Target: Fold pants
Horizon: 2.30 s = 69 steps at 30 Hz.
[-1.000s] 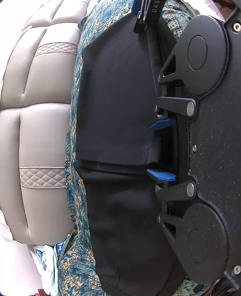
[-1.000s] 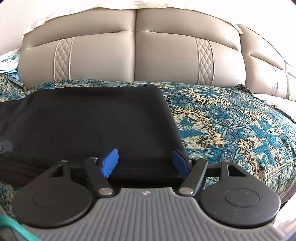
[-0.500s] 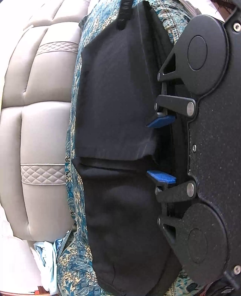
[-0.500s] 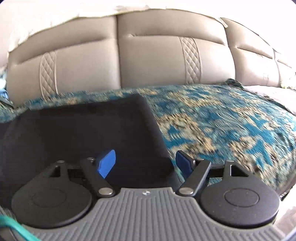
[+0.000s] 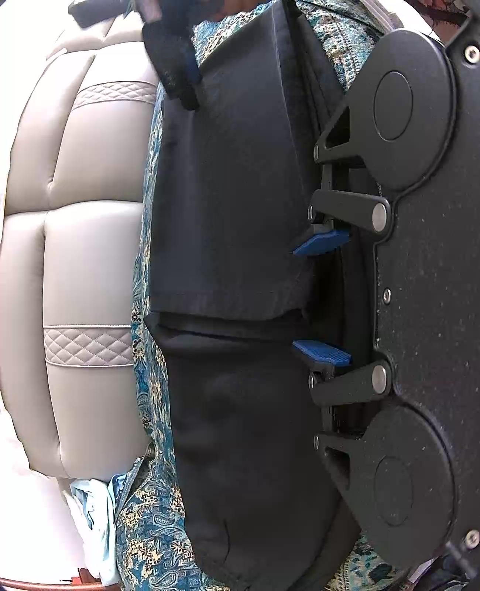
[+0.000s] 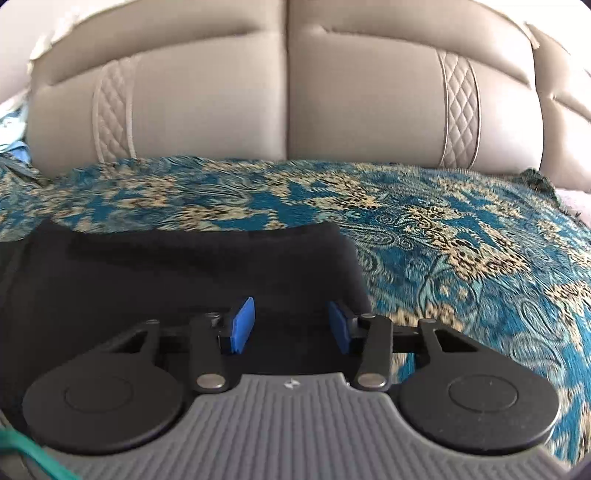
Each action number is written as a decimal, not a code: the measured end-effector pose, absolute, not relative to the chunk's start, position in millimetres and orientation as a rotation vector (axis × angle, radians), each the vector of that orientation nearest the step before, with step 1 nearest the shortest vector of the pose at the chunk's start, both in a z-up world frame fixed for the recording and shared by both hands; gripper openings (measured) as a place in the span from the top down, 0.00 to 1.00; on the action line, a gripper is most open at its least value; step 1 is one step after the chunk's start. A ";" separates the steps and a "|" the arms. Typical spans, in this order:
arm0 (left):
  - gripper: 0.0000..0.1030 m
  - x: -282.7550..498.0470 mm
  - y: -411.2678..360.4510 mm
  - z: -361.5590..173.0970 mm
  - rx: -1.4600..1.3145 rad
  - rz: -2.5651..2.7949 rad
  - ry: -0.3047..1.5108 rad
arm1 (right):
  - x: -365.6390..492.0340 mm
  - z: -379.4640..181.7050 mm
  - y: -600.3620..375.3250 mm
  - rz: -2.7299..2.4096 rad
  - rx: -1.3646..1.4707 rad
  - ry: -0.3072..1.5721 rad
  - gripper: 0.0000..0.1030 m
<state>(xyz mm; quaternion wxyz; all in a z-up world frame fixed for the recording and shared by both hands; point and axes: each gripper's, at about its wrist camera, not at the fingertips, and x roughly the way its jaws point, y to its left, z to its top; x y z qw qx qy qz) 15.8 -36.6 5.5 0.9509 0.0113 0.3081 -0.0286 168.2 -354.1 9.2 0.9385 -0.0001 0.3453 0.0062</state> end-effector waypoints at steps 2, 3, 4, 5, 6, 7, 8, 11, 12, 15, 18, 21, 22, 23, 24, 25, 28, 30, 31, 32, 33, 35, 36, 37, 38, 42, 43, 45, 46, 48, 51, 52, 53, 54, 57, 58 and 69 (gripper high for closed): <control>0.52 15.4 -37.2 5.2 0.024 -0.056 0.624 | 182.4 10.3 -359.4 0.012 0.017 0.707 0.42; 0.52 15.4 -37.6 5.0 0.024 -0.054 0.623 | 188.4 11.1 -361.8 0.013 0.024 0.709 0.42; 0.52 14.6 -37.7 4.7 0.023 -0.052 0.623 | 194.1 11.9 -363.4 0.015 0.030 0.707 0.42; 0.52 14.6 -37.9 4.7 0.022 -0.051 0.623 | 198.0 12.2 -364.2 0.018 0.031 0.704 0.42; 0.52 13.9 -37.3 4.8 0.021 -0.050 0.623 | 202.2 12.2 -363.5 0.020 0.025 0.704 0.42; 0.52 14.0 -37.5 4.8 0.020 -0.049 0.623 | 206.0 12.0 -363.8 0.019 0.019 0.706 0.42; 0.52 14.4 -37.6 4.7 0.018 -0.047 0.623 | 209.5 10.8 -362.1 0.019 0.013 0.710 0.41; 0.52 14.6 -37.9 4.8 0.016 -0.043 0.624 | 215.5 8.2 -355.9 0.015 -0.006 0.709 0.39; 0.52 14.8 -38.1 4.9 0.015 -0.042 0.625 | 216.4 8.0 -352.5 0.013 -0.020 0.705 0.39; 0.52 15.9 -38.4 5.4 0.011 -0.039 0.630 | 213.9 10.7 -344.0 0.010 -0.044 0.677 0.37; 0.51 17.5 -37.7 6.7 0.008 -0.041 0.638 | 204.9 17.0 -337.8 0.052 -0.020 0.637 0.29; 0.48 20.5 -35.4 8.1 0.001 -0.044 0.650 | 192.0 22.5 -328.4 0.091 -0.007 0.605 0.26; 0.46 21.9 -33.4 8.8 -0.011 -0.040 0.659 | 187.2 23.4 -325.0 0.099 -0.009 0.594 0.25; 0.45 22.8 -30.2 9.9 -0.030 -0.042 0.667 | 181.4 24.7 -320.5 0.106 -0.012 0.581 0.24; 0.45 23.4 -26.9 11.0 -0.048 -0.046 0.674 | 175.5 25.3 -316.5 0.115 -0.014 0.569 0.22; 0.42 23.8 -23.1 12.2 -0.065 -0.048 0.681 | 168.4 25.6 -311.6 0.125 -0.013 0.556 0.21; 0.38 23.8 -12.6 15.2 -0.091 -0.042 0.687 | 149.1 24.8 -295.4 0.160 -0.029 0.526 0.17; 0.35 22.7 -7.6 17.2 -0.085 -0.033 0.679 | 136.6 22.7 -282.5 0.186 -0.059 0.501 0.11; 0.33 22.4 -4.5 18.5 -0.080 -0.027 0.673 | 129.5 20.8 -274.9 0.201 -0.074 0.489 0.10; 0.31 22.4 -1.8 20.2 -0.077 -0.022 0.668 | 123.6 18.4 -268.9 0.214 -0.083 0.484 0.08; 0.30 22.2 2.2 21.9 -0.076 -0.018 0.661 | 117.3 15.4 -262.0 0.230 -0.090 0.483 0.06; 0.28 22.3 10.4 25.6 -0.076 0.001 0.649 | 106.6 10.7 -249.8 0.259 -0.096 0.486 0.02; 0.28 23.0 14.4 27.0 -0.073 0.018 0.645 | 101.4 8.4 -244.2 0.273 -0.099 0.486 0.01; 0.28 23.7 19.1 28.4 -0.071 0.033 0.641 | 96.5 5.9 -238.8 0.287 -0.103 0.483 0.00; 0.28 24.2 23.9 29.5 -0.073 0.044 0.639 | 91.9 3.8 -233.0 0.298 -0.109 0.479 0.00; 0.26 25.0 44.7 33.0 -0.092 0.093 0.625 | 77.2 -2.5 -214.7 0.317 -0.141 0.470 0.00; 0.24 24.5 50.7 33.9 -0.095 0.108 0.621 | 74.1 -3.7 -211.3 0.322 -0.146 0.470 0.00; 0.23 24.3 62.0 35.0 -0.098 0.137 0.614 | 68.6 -5.8 -205.9 0.326 -0.152 0.466 0.00; 0.22 24.1 67.8 35.2 -0.100 0.155 0.611 | 66.3 -7.0 -203.5 0.330 -0.155 0.467 0.00; 0.22 23.0 80.9 35.6 -0.113 0.191 0.608 | 61.9 -9.6 -199.2 0.335 -0.159 0.468 0.00; 0.21 21.0 107.6 35.6 -0.167 0.250 0.610 | 56.8 -14.6 -194.0 0.345 -0.170 0.481 0.00; 0.21 20.5 117.3 35.2 -0.191 0.271 0.611 | 55.3 -16.8 -191.9 0.346 -0.173 0.487 0.00; 0.21 19.7 126.7 35.2 -0.213 0.292 0.612 | 53.5 -19.4 -189.8 0.348 -0.178 0.495 0.00; 0.21 18.9 136.0 35.1 -0.233 0.313 0.611 | 51.8 -22.0 -188.3 0.351 -0.185 0.501 0.00; 0.21 16.3 161.2 34.3 -0.276 0.384 0.594 | 44.8 -28.8 -185.5 0.339 -0.200 0.478 0.00; 0.21 15.0 169.0 33.6 -0.289 0.410 0.585 | 43.6 -29.2 -184.7 0.338 -0.205 0.472 0.00; 0.13 20.4 217.0 17.9 -0.455 0.432 0.552 | 41.5 -34.6 -187.5 0.345 -0.191 0.439 0.00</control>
